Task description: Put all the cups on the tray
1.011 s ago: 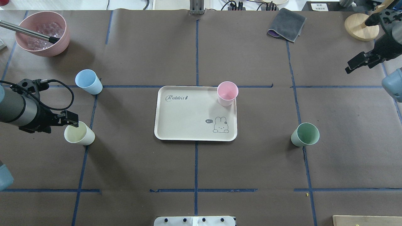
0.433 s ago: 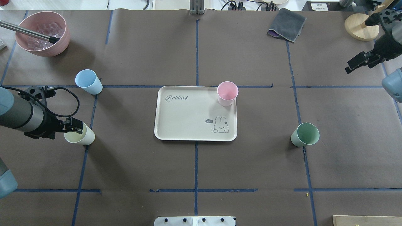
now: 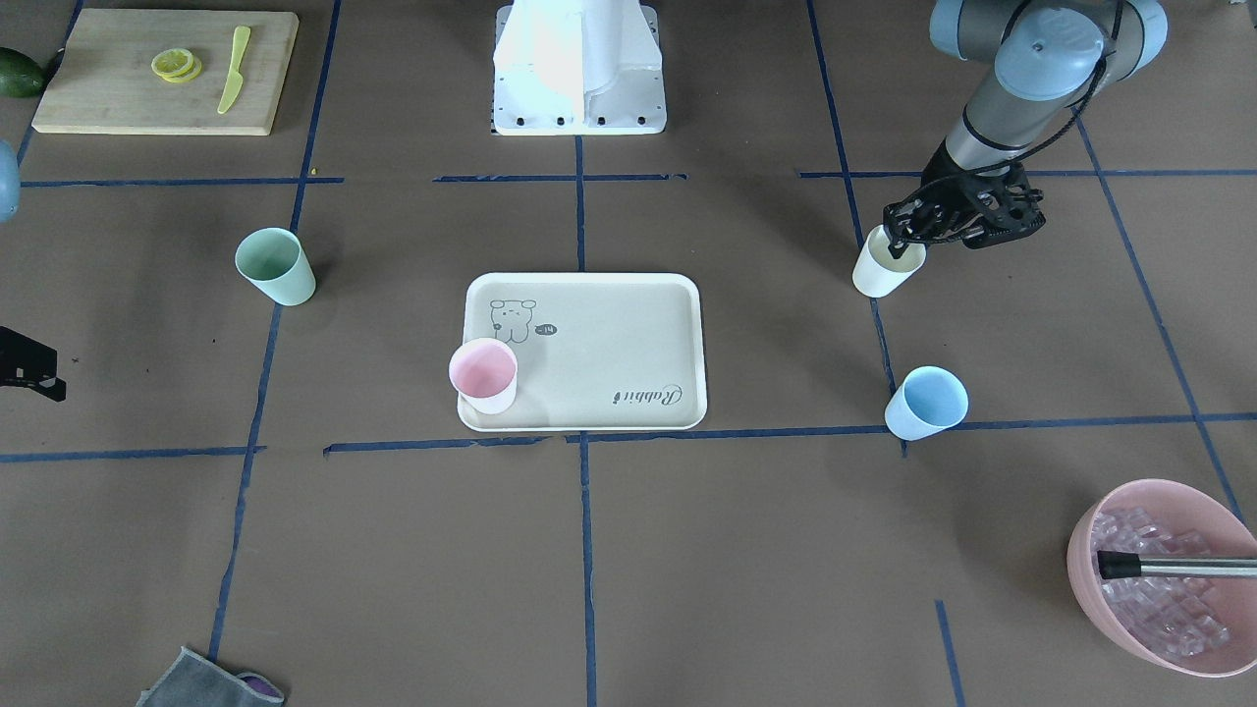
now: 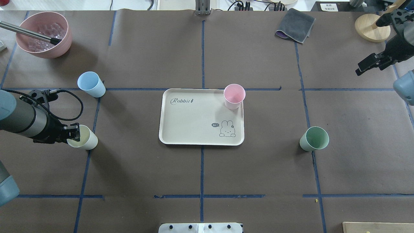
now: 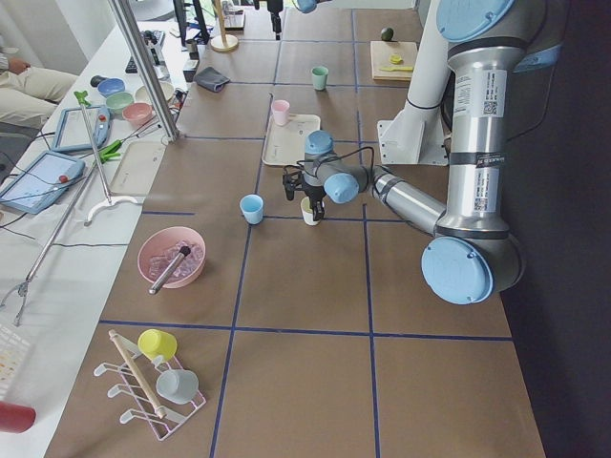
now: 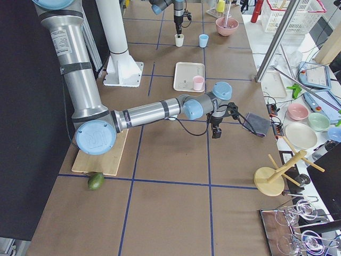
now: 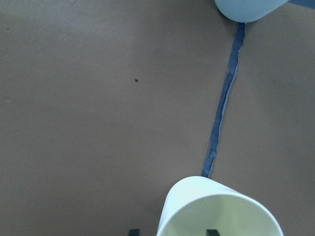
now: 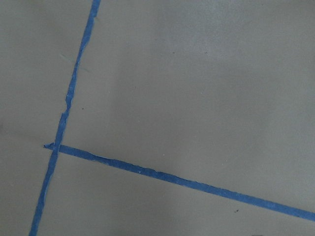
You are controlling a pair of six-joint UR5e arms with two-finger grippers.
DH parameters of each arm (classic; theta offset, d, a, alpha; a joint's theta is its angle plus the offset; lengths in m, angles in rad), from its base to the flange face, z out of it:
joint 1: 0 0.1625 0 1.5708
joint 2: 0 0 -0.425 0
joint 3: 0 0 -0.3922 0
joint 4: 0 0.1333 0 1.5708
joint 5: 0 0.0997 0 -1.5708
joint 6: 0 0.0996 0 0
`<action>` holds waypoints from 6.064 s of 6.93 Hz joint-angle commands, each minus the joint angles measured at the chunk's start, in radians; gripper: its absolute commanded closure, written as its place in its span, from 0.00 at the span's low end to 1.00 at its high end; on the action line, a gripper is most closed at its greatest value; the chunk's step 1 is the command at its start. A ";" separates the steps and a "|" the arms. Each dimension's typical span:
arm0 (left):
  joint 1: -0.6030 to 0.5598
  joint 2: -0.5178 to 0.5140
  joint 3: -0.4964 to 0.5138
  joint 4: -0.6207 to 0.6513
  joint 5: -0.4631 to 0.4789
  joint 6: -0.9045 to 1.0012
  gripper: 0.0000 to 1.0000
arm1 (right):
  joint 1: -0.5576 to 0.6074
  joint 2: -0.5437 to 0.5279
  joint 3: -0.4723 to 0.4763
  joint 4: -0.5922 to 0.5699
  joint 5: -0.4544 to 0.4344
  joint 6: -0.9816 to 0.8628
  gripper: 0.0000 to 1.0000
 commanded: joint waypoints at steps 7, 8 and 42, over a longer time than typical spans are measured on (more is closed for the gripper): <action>0.139 -0.507 0.069 0.305 0.084 -0.364 1.00 | 0.000 -0.003 0.003 0.003 0.000 0.002 0.01; 0.144 -0.550 0.130 0.293 0.088 -0.401 1.00 | 0.000 -0.003 0.003 0.003 0.000 0.002 0.01; 0.062 -0.429 -0.044 0.426 0.014 -0.090 0.00 | -0.621 0.268 0.329 -0.252 -0.316 1.220 0.97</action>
